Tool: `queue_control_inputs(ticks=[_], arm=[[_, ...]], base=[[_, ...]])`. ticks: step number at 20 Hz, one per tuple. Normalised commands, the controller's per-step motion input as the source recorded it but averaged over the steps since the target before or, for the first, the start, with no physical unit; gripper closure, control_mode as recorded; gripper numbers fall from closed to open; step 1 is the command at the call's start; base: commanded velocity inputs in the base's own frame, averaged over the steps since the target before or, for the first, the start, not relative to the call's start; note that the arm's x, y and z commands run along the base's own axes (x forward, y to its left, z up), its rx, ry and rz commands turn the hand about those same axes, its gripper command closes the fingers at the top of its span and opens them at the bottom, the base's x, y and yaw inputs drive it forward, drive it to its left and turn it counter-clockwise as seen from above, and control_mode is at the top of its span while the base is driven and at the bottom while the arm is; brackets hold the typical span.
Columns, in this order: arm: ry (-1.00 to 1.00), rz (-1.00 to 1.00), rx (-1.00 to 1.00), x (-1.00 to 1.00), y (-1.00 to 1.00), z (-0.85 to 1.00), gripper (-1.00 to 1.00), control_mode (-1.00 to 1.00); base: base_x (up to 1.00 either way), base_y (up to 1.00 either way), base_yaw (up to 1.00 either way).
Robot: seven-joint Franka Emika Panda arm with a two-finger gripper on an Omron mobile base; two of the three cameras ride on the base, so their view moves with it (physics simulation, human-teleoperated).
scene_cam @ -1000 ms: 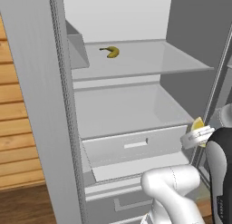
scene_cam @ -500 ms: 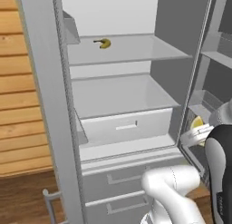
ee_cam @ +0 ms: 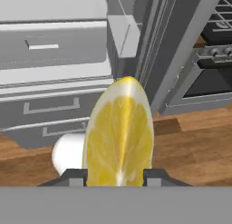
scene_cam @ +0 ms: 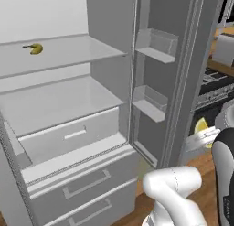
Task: Grab a lemon wedge from the fridge and one ice cube from the ice bowl, and put them in the glass of lemonade.
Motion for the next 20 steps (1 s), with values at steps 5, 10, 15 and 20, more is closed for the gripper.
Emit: queue_control_inputs(ticks=[5, 10, 15, 20], arm=[[0.0, 0.0, 0.0, 0.0, 0.0, 0.0, 1.0, 1.0], [0.0, 0.0, 0.0, 0.0, 0.0, 0.0, 1.0, 1.0], [0.0, 0.0, 0.0, 0.0, 0.0, 0.0, 1.0, 1.0], [0.0, 0.0, 0.0, 0.0, 0.0, 0.0, 1.0, 1.0]], base=[[0.18, -0.63, -0.68], [0.85, -0.79, -0.34], [1.0, -0.65, 0.36], [0.73, -0.63, 0.7]])
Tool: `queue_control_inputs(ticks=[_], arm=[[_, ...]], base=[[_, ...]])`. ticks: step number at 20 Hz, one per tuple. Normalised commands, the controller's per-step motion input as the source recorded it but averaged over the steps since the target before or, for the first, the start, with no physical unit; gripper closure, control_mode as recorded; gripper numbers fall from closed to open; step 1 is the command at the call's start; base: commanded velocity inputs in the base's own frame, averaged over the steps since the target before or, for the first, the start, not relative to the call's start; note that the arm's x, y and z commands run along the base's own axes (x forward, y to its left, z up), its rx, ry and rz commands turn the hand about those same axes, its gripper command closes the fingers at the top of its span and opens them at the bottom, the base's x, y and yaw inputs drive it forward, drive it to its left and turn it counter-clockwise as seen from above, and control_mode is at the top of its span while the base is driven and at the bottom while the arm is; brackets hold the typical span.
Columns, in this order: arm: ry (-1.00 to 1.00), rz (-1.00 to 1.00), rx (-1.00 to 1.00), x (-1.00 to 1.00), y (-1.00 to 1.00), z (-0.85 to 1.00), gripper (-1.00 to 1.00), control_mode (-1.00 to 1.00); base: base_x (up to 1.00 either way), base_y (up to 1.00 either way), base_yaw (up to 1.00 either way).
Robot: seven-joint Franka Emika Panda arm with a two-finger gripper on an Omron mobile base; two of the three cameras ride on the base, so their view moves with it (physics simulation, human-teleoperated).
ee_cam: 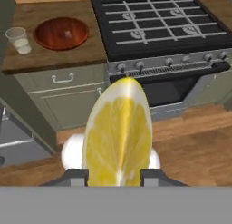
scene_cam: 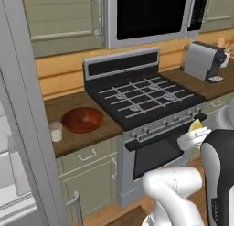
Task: Grab a lemon wedge from the fridge and one ice cube from the ice bowl, and put them in the glass of lemonade.
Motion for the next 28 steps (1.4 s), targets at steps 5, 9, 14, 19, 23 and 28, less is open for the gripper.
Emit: queue_control_inputs(ticks=[5, 9, 14, 19, 23, 28], arm=[[0.0, 0.0, 0.0, 0.0, 0.0, 0.0, 1.0, 1.0], [0.0, 0.0, 0.0, 0.0, 0.0, 0.0, 1.0, 1.0], [0.0, 0.0, 0.0, 0.0, 0.0, 0.0, 1.0, 1.0], [0.0, 0.0, 0.0, 0.0, 0.0, 0.0, 1.0, 1.0], [0.0, 0.0, 0.0, 0.0, 0.0, 0.0, 1.0, 1.0], [0.0, 0.0, 0.0, 0.0, 0.0, 0.0, 1.0, 1.0]], base=[[0.36, -0.55, 0.77], [0.29, -0.13, 0.77], [0.29, -0.15, 0.63], [0.54, -0.13, 0.07], [0.95, -0.09, 0.02], [0.47, -0.08, 0.26]])
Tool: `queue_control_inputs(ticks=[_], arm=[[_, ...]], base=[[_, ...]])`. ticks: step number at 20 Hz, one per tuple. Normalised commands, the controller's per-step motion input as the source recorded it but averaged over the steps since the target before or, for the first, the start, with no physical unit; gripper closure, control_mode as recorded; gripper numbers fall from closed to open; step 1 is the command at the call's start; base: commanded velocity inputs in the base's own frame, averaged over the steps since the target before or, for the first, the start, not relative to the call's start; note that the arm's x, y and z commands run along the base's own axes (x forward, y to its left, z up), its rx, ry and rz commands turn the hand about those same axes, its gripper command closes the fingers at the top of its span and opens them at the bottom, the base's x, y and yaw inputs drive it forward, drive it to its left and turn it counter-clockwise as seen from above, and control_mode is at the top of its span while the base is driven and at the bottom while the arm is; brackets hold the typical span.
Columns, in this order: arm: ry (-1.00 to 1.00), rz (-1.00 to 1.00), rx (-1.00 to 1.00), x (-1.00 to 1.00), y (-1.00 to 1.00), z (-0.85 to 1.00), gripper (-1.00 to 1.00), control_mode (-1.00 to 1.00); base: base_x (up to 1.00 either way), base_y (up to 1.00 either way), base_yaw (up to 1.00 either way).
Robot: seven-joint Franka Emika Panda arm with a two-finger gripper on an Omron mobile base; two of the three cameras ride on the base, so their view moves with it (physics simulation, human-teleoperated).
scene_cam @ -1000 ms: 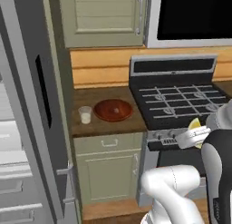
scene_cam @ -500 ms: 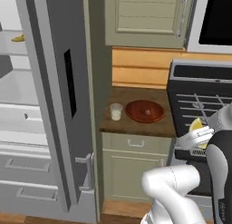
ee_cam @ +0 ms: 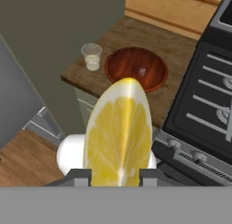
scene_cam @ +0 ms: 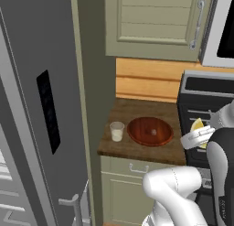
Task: Grab a lemon wedge from the fridge and one ice cube from the ice bowl, and put them in the glass of lemonade.
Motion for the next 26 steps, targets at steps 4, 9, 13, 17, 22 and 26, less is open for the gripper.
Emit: queue_control_inputs(ticks=[4, 9, 13, 17, 22, 26], arm=[[0.0, 0.0, 0.0, 0.0, 0.0, 0.0, 1.0, 1.0], [0.0, 0.0, 0.0, 0.0, 0.0, 0.0, 1.0, 1.0], [0.0, 0.0, 0.0, 0.0, 0.0, 0.0, 1.0, 1.0], [0.0, 0.0, 0.0, 0.0, 0.0, 0.0, 1.0, 1.0], [0.0, 0.0, 0.0, 0.0, 0.0, 0.0, 1.0, 1.0], [0.0, 0.0, 0.0, 0.2, 0.01, 0.0, 1.0, -1.0]], base=[[0.48, 0.0, 0.26], [0.97, 0.01, 0.23], [0.95, 0.02, 0.2], [0.09, 0.0, 0.03], [0.0, 0.0, 0.0], [0.0, 0.0, 0.0]])
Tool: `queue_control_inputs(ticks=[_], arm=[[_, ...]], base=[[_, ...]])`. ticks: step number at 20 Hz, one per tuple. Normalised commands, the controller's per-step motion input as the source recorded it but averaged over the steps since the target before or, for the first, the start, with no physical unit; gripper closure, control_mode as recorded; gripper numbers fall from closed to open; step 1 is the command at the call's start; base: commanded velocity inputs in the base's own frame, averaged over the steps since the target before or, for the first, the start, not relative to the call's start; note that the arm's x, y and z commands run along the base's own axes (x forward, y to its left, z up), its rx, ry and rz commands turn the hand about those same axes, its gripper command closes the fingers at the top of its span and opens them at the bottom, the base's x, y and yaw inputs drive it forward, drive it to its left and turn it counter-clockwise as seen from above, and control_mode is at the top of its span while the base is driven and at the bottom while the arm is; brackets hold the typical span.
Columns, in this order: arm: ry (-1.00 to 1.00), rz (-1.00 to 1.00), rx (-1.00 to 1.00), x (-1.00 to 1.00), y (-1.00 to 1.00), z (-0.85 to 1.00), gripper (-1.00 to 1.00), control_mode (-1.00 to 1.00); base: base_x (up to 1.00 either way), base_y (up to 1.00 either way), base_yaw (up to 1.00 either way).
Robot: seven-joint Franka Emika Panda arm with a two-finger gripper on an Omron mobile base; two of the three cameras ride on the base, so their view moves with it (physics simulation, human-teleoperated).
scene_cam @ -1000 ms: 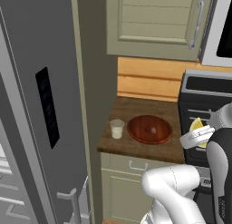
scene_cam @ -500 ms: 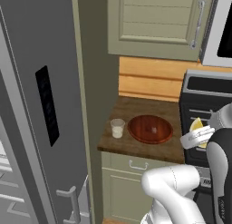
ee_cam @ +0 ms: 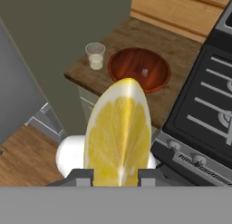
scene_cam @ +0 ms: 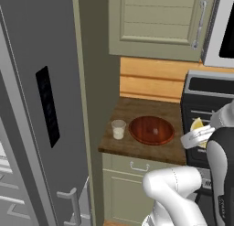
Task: Grab a lemon wedge from the fridge and one ice cube from the ice bowl, and put them in the glass of lemonade.
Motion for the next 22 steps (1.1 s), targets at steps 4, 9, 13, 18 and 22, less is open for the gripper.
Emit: queue_control_inputs(ticks=[4, 9, 13, 18, 22], arm=[[0.02, 0.2, 0.0, 1.0, 0.22, 0.0, 1.0, -1.0], [0.08, 0.22, -0.01, 1.0, 0.44, 0.0, 1.0, -1.0], [0.22, 0.2, -0.11, 1.0, 0.64, -0.16, 1.0, -1.0], [0.17, 0.12, -0.1, 0.98, 0.36, -0.55, 1.0, -1.0], [0.01, 0.14, -0.01, 0.58, 0.0, -0.53, 1.0, -1.0]], base=[[0.0, 0.0, 0.0], [0.0, 0.0, 0.0], [0.0, 0.0, 0.0], [0.0, 0.0, 0.0], [0.0, 0.0, 0.0]])
